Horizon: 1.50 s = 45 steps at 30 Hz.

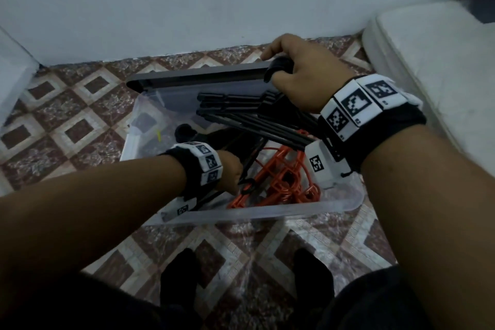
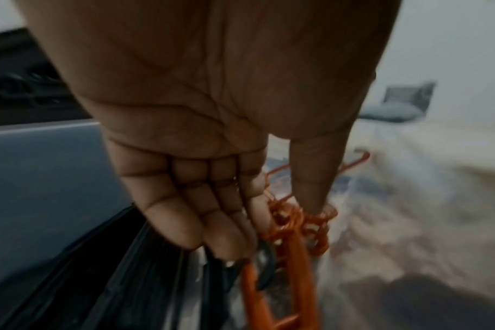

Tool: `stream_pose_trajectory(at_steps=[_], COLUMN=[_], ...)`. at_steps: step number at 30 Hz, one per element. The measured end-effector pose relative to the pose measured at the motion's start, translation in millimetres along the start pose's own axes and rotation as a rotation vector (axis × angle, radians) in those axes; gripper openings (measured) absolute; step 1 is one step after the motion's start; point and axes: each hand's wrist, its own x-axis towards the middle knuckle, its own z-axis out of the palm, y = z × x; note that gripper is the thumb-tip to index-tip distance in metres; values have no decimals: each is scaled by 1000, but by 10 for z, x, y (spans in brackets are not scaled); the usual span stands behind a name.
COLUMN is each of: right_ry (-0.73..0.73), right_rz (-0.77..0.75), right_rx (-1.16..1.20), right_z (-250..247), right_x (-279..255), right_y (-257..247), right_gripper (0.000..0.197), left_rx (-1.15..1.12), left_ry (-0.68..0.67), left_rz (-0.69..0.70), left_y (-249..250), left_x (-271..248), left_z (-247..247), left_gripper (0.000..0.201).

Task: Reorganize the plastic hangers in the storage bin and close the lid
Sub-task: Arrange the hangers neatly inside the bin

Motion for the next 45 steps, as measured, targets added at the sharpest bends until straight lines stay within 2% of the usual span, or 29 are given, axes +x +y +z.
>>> stream_pose_trajectory(at_steps=[4, 9, 11, 14, 16, 19, 21, 26, 31, 34, 36, 42, 45], right_ry=[35, 110, 149, 192, 215, 240, 255, 262, 106, 11, -58, -210, -294], right_rz=[9, 26, 33, 54, 72, 76, 75, 78, 8, -53, -68, -74, -59], right_rx=[15, 6, 5, 2, -5, -21, -26, -49, -74, -71, -52, 224, 329], right_z=[-12, -48, -59, -65, -61, -51, -67, -92, 27, 149, 216, 273, 301], right_x=[53, 116, 139, 154, 151, 145, 127, 77, 15, -33, -56, -76, -100], right_y=[97, 248, 292, 331, 343, 343, 336, 263, 80, -65, -148, -321, -410], right_gripper=[28, 25, 27, 30, 32, 34, 35, 37, 39, 34, 34, 33, 46], left_rx=[65, 115, 147, 104, 78, 21, -21, -100, -180, -184, -182, -257, -369], left_ry=[-1, -5, -19, -31, 48, 257, 343, 495, 714, 959, 1058, 1200, 1205], left_rz=[2, -106, -118, -77, -96, -155, -203, -85, 92, 158, 164, 106, 64], left_y=[-14, 65, 106, 119, 78, -100, -303, -595, -478, -369, -316, -391, -433], left_x=[545, 1004, 1069, 1093, 1023, 807, 578, -412, -1174, -1321, -1350, -1372, -1396], left_z=[14, 141, 207, 230, 156, -27, -179, -547, -519, -547, -602, -606, -587], left_gripper=[51, 67, 60, 31, 25, 25, 25, 26, 20, 24, 22, 20, 23])
